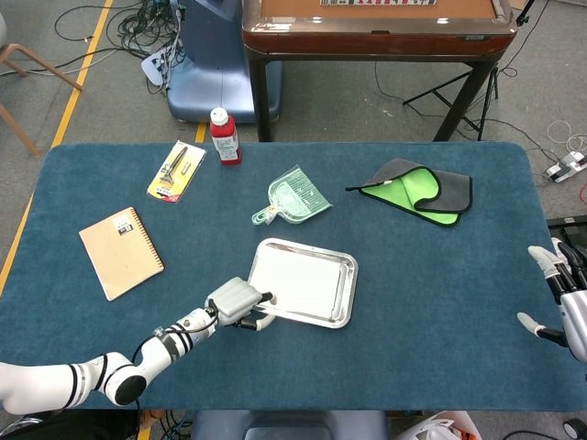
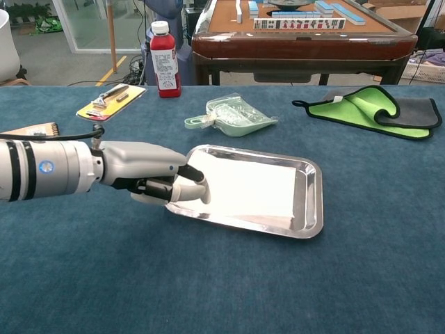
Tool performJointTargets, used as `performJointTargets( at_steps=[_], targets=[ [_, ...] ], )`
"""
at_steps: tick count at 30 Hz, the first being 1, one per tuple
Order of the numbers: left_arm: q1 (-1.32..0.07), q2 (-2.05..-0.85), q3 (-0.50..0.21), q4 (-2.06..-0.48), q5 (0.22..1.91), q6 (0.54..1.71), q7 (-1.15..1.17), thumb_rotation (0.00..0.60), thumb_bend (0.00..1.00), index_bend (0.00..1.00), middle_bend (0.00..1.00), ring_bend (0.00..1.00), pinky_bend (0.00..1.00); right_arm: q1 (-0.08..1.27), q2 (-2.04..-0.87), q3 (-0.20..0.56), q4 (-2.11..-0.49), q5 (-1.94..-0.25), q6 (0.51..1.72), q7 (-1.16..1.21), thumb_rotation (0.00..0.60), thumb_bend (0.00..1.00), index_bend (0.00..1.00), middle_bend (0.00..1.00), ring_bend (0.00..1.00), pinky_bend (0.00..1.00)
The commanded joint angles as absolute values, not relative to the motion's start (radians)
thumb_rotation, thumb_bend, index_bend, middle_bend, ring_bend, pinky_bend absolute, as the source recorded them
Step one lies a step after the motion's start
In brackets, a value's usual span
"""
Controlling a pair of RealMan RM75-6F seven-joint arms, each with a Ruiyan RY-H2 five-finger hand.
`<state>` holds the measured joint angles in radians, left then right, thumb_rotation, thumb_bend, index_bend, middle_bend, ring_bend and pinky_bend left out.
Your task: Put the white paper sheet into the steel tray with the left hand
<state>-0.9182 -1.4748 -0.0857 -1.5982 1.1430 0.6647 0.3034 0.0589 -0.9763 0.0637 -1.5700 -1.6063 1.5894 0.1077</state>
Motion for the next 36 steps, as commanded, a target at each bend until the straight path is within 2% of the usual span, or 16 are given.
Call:
performJointTargets(
  at_steps=[1,11,36],
  targets=[
    [-0.928,-1.482,-0.075,-1.589,1.121,0.669,0.327,0.0,0.38,0.28,1.0,1.0,1.0,0.057,-0.976,0.063,-1.57,-1.606,1.591,0.108,0.6,0.06,0.08,0.17,0.0,0.05],
    [-0.948,-1.505,-0.052,-1.569,1.05,0.688,0.394,0.0,0.38,0.28,1.0,1.0,1.0,0.052,-0.973,0.062,-1.572,-1.606,1.597,0.107,0.6,0.06,0.08,0.17,0.0,0.05],
    [-0.975,-1.548,-0.036,-1.59,1.002,0.721,0.425,0.0,0.38,0.27,1.0,1.0,1.0,0.043,-0.967,0.063,-1.575,-1.603,1.607,0.106,0.6,0.06,0.08,0.17,0.0,0.05]
  ],
)
